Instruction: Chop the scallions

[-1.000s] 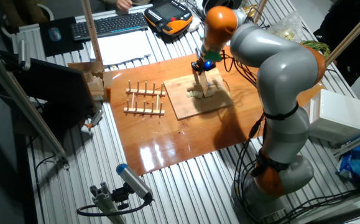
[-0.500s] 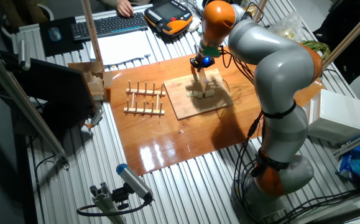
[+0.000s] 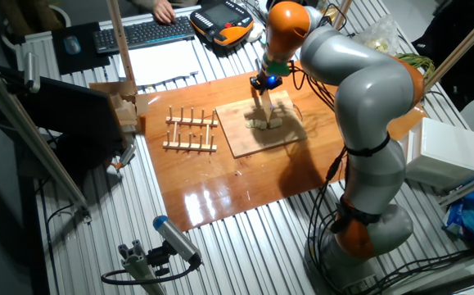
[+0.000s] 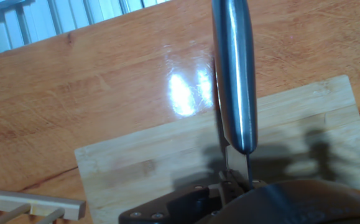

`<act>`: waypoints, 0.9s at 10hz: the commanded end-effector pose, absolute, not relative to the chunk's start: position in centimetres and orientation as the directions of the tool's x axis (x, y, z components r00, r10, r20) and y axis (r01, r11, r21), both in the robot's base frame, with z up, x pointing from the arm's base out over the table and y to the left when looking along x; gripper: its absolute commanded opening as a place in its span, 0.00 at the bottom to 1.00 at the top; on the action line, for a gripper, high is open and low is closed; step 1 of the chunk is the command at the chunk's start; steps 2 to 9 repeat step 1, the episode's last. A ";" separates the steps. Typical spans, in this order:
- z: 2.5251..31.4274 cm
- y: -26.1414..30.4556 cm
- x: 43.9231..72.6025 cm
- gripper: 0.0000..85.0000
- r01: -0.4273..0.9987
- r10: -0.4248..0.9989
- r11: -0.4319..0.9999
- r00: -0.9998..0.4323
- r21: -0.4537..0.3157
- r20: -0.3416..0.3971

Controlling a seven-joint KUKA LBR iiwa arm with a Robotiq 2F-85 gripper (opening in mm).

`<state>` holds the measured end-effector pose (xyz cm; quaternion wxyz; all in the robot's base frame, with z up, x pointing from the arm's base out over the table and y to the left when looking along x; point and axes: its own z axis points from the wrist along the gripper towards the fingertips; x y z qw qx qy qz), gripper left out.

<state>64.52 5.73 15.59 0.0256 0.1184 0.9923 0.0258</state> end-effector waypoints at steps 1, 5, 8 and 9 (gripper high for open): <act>15.6 5.8 64.5 0.00 0.230 0.233 0.971 -0.971 0.058 -0.046; 15.6 5.8 64.5 0.00 0.230 0.233 0.971 -0.971 0.058 -0.046; 15.6 5.8 64.5 0.00 0.230 0.233 0.971 -0.971 0.058 -0.046; 15.6 5.8 64.5 0.00 0.230 0.233 0.971 -0.971 0.058 -0.046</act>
